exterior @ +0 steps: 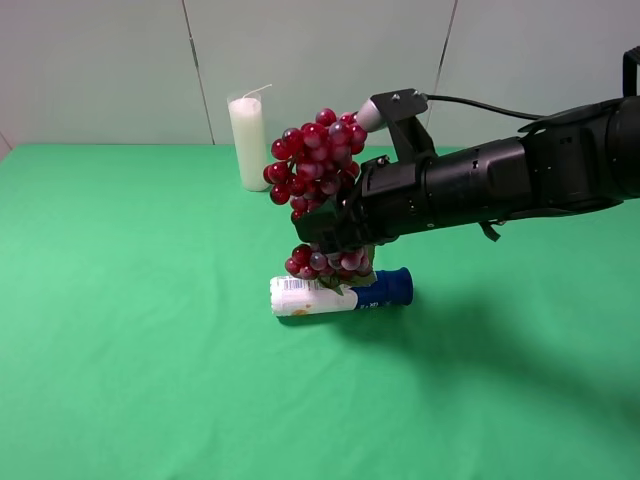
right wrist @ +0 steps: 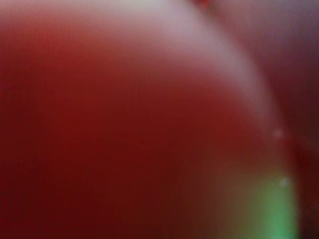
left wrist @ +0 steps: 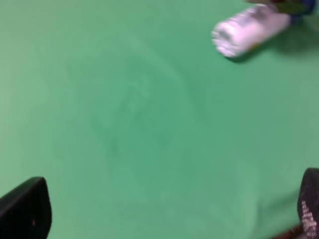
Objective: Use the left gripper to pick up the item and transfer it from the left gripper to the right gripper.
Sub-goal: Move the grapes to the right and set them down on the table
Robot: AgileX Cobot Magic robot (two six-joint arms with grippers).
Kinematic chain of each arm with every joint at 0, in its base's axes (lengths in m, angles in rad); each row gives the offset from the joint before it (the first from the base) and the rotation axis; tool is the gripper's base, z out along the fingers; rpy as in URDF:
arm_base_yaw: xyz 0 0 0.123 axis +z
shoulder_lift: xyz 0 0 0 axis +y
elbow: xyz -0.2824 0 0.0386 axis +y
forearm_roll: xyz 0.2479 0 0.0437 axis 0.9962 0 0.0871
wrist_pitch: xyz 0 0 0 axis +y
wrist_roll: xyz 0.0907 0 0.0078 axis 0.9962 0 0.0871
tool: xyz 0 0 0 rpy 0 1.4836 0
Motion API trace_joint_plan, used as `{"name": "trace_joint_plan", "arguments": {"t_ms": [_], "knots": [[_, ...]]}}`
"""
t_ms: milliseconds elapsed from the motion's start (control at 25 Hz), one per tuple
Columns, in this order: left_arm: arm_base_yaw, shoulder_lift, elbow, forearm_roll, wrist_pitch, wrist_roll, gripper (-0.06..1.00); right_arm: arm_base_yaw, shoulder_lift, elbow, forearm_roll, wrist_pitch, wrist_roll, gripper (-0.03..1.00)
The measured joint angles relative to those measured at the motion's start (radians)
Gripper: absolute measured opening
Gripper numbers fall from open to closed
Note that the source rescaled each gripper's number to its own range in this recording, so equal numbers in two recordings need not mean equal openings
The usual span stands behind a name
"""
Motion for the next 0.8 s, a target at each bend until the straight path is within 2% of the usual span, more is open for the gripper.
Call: {"name": "trace_joint_plan", "arguments": {"t_ms": [160, 440, 600, 800], "knots": [[0.152, 0.0, 0.0, 0.0, 0.0, 0.0, 1.0, 0.0, -0.001, 0.0, -0.033, -0.04, 0.075, 0.02], [0.381, -0.001, 0.0, 0.0, 0.0, 0.001, 1.0, 0.0, -0.085, 0.0, -0.26, -0.171, 0.287, 0.02], [0.472, -0.006, 0.0, 0.0, -0.001, 0.001, 1.0, 0.0, -0.146, 0.0, -0.422, -0.2, 0.442, 0.02], [0.546, -0.026, 0.0, 0.0, -0.002, 0.001, 1.0, 0.0, -0.208, 0.0, -0.607, -0.215, 0.626, 0.02]]}}
